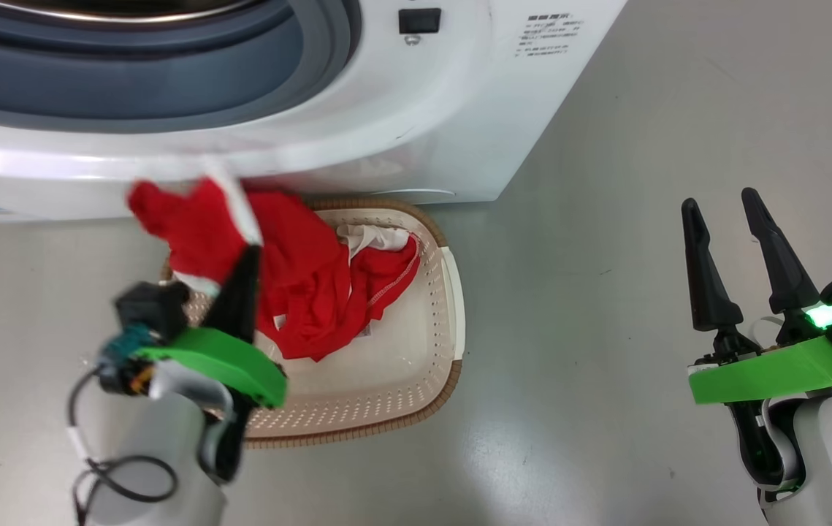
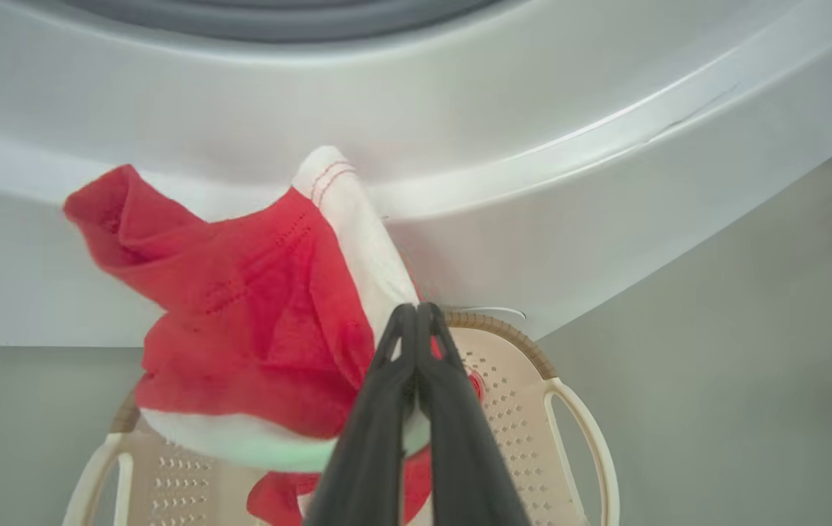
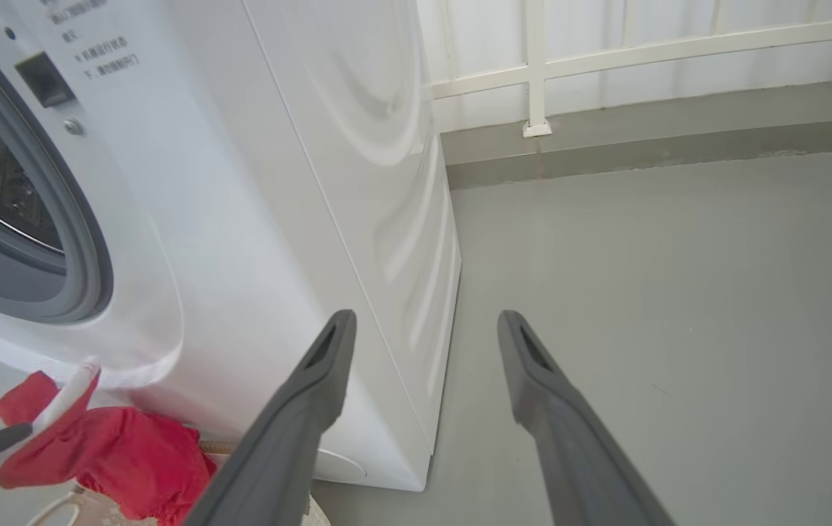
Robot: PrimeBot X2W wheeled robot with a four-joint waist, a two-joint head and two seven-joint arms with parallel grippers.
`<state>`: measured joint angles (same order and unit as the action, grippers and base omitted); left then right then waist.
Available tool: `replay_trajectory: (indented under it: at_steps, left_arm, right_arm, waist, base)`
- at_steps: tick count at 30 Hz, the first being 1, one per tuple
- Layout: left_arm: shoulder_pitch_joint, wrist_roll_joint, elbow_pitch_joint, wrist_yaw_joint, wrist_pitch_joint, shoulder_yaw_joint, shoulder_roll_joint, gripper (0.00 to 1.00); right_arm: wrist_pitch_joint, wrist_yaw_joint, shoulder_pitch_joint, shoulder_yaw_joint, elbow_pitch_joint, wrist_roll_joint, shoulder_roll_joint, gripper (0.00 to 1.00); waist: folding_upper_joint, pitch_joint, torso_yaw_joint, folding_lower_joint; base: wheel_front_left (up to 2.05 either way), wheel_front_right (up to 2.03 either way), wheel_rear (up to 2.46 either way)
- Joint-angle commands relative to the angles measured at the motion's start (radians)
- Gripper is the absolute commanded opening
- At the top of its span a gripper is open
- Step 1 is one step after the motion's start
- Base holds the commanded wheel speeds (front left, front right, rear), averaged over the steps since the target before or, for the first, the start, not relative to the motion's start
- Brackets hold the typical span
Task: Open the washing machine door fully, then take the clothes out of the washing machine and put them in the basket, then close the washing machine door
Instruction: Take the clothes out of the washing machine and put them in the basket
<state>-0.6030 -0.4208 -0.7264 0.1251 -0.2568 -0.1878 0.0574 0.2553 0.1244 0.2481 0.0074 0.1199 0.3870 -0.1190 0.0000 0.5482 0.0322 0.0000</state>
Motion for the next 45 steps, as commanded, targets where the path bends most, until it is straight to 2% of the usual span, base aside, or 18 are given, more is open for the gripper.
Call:
replay_trajectory:
  at_steps: [1,12,16,19,22,30,33,34,35,36,37,38,45]
  left_arm:
    - [0.026,-0.019,-0.010,0.006,-0.005,-0.004,0.017,0.00]
    - [-0.050,-0.108,-0.233,0.006,-0.005,-0.139,-0.001,0.00]
    - [-0.083,-0.145,-0.292,0.006,-0.005,-0.221,-0.004,0.00]
    - [-0.094,-0.199,-0.315,0.006,0.004,-0.315,-0.006,0.00]
    - [-0.113,-0.262,-0.327,0.006,0.002,-0.370,-0.006,0.00]
    - [-0.164,-0.326,-0.341,0.006,-0.004,-0.399,0.022,0.01]
    - [-0.163,-0.318,-0.322,0.006,-0.005,-0.376,0.036,0.42]
    - [-0.161,-0.311,-0.316,0.006,-0.005,-0.366,0.039,0.49]
    - [-0.158,-0.305,-0.311,0.006,-0.005,-0.354,0.041,0.72]
    - [-0.154,-0.298,-0.305,0.006,-0.005,-0.343,0.042,0.86]
    - [-0.149,-0.291,-0.299,0.006,-0.005,-0.333,0.042,0.95]
    - [-0.144,-0.284,-0.294,0.006,-0.005,-0.322,0.042,1.00]
    - [-0.110,-0.247,-0.272,0.006,-0.005,-0.261,0.038,1.00]
  right_arm:
    - [0.006,0.006,-0.012,0.016,-0.026,0.006,-0.001,1.00]
    - [0.006,0.006,0.017,0.026,-0.030,0.009,0.002,1.00]
    - [0.006,0.006,0.027,0.026,-0.031,0.010,0.007,1.00]
    - [0.006,0.006,0.035,0.026,-0.031,0.010,0.011,1.00]
    - [0.006,0.006,0.039,0.026,-0.031,0.010,0.015,1.00]
    - [0.006,0.006,0.040,0.020,-0.033,0.009,0.016,1.00]
    - [0.006,0.006,0.040,0.021,-0.029,0.007,0.016,1.00]
    - [0.006,0.006,0.040,0.022,-0.028,0.007,0.016,1.00]
    - [0.006,0.006,0.039,0.023,-0.027,0.007,0.016,1.00]
    - [0.006,0.006,0.038,0.024,-0.026,0.007,0.015,1.00]
    - [0.006,0.006,0.037,0.025,-0.025,0.007,0.015,1.00]
    - [0.006,0.006,0.036,0.026,-0.024,0.007,0.014,1.00]
    - [0.006,0.006,0.025,0.032,-0.013,0.008,0.011,1.00]
  waist:
    - [0.0000,0.006,0.001,0.0000]
    - [0.0000,0.057,-0.027,0.0000]
    - [0.0000,0.078,-0.042,0.0000]
    - [0.0000,0.089,-0.051,0.0000]
    - [0.0000,0.096,-0.056,0.0000]
    - [0.0000,0.102,-0.052,0.0000]
    - [0.0000,0.097,-0.048,0.0000]
    - [0.0000,0.094,-0.046,0.0000]
    - [0.0000,0.092,-0.045,0.0000]
    - [0.0000,0.089,-0.044,0.0000]
    - [0.0000,0.086,-0.043,0.0000]
    - [0.0000,0.083,-0.042,0.0000]
    - [0.0000,0.046,-0.038,0.0000]
  base:
    - [0.00,0.00,0.00]
    - [0.00,0.00,0.00]
    - [0.00,0.00,0.00]
    - [0.00,0.00,0.00]
    - [0.00,0.00,0.00]
    - [0.00,0.00,0.00]
    - [0.00,0.00,0.00]
    - [0.00,0.00,0.00]
    - [0.00,0.00,0.00]
    - [0.00,0.00,0.00]
    - [0.00,0.00,0.00]
    - [0.00,0.00,0.00]
    - [0.00,0.00,0.00]
